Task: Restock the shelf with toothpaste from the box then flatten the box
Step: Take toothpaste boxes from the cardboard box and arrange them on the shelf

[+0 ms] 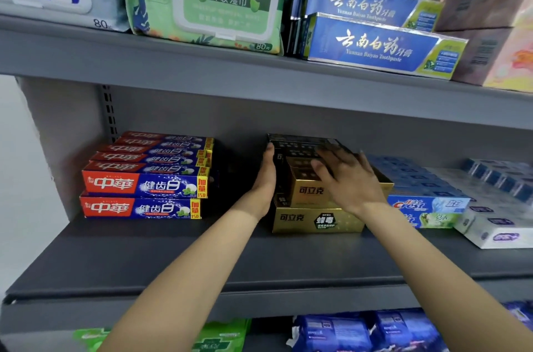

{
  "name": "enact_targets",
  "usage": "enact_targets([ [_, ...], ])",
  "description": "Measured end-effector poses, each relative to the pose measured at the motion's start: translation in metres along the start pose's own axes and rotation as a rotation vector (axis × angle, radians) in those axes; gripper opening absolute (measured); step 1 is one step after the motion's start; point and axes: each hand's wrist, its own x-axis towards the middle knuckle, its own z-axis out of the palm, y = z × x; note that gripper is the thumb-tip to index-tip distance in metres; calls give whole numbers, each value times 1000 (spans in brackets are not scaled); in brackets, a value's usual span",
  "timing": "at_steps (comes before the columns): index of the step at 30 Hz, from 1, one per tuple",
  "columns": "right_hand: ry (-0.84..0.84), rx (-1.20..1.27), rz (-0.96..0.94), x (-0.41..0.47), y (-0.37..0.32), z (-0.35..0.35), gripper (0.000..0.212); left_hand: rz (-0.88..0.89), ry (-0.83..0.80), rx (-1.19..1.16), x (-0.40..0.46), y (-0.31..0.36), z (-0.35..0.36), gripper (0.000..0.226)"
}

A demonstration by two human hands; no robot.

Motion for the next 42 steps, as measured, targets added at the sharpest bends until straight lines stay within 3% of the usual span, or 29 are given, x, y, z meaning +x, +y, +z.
enact_targets([
  [2,21,-2,49,-11,5,-1,67,-20,-28,-12,-4,-5,2,81],
  [6,-191,-22,49,-15,8,-9,86,-37,-19,-83,-2,-8,8,91],
  [8,-223,-42,48,-13,4,-11,90,-16,-9,-117,4,-14,11,109],
  [10,-212,-76,47,-14,0,-11,89,-18,-8,-119,31,-33,11,131],
  [14,-222,36,63,-15,1,-14,74,-24,8,-40,44,-37,11,141],
  [16,-149,269,119,-13,11,-18,62,-9,4,24,28,-25,12,131],
  [19,108,523,260,-4,41,-24,44,37,28,137,-1,1,16,78],
  [21,82,771,392,4,60,-25,36,47,44,183,-2,7,17,52],
  [23,-52,991,517,10,69,-21,22,24,48,189,-2,10,19,42],
  [25,-115,1061,525,15,75,-12,19,8,66,177,-4,13,22,31],
  [27,-107,1080,478,20,78,-4,27,-18,93,175,-5,13,25,24],
  [32,-199,1070,324,17,78,0,19,-33,171,120,-1,10,20,16],
  [35,-225,1008,288,22,86,-6,34,-37,169,76,-1,12,18,20],
  [40,-7,959,305,28,118,-25,39,-61,172,-28,4,12,21,27],
  [42,-50,940,227,23,125,-30,41,-72,174,-72,6,9,20,25],
])
